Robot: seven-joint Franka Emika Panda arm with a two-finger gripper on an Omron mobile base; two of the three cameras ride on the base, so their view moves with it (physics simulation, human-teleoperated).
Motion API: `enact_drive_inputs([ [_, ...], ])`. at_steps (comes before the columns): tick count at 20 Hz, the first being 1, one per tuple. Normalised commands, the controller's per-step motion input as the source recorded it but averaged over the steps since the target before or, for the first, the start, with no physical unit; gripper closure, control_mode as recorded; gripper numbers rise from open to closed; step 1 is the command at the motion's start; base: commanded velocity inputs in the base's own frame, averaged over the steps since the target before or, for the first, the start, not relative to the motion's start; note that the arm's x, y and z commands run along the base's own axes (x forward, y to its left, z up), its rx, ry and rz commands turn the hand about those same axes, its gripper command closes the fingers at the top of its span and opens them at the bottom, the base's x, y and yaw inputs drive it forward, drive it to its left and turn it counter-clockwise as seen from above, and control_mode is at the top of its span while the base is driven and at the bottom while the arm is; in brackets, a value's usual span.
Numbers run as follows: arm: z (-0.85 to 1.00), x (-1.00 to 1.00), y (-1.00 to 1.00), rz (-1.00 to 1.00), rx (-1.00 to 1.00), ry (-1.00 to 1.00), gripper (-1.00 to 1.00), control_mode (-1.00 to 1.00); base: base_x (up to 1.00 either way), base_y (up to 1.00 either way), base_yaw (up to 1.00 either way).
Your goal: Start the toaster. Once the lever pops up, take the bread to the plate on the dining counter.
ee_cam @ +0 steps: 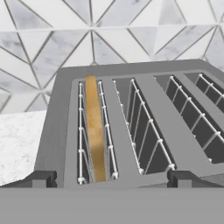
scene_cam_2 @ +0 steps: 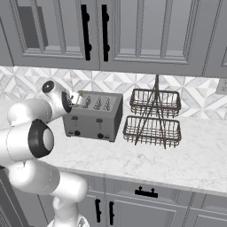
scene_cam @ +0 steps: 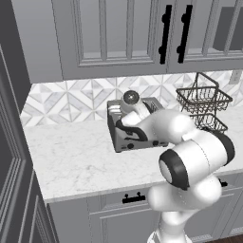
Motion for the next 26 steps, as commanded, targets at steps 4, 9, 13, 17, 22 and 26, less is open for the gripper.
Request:
enact_drive_inputs([
  [4, -0.1, 0.28, 0.03, 0.0, -0.01, 0.0, -1.0, -1.0, 0.0, 0.0, 0.0],
  [9, -0.02, 0.21, 0.06, 0.0, -0.02, 0.0, -1.0, -1.0, 0.0, 0.0, 0.0],
  [13, -0.14, 0.16, 0.06, 0.0, -0.05, 0.01, -1.0, -1.0, 0.0, 0.0, 0.0],
  [17, -0.15, 0.16, 0.0, 0.0, -0.03, 0.02, -1.0, -1.0, 0.0, 0.0, 0.0],
  [22, -0.04, 0.3, 0.0, 0.0, 0.0, 0.05, -1.0, -1.0, 0.0, 0.0, 0.0],
  [26, 0.0, 0.17, 0.0, 0.0, 0.0, 0.05, -1.0, -1.0, 0.0, 0.0, 0.0],
])
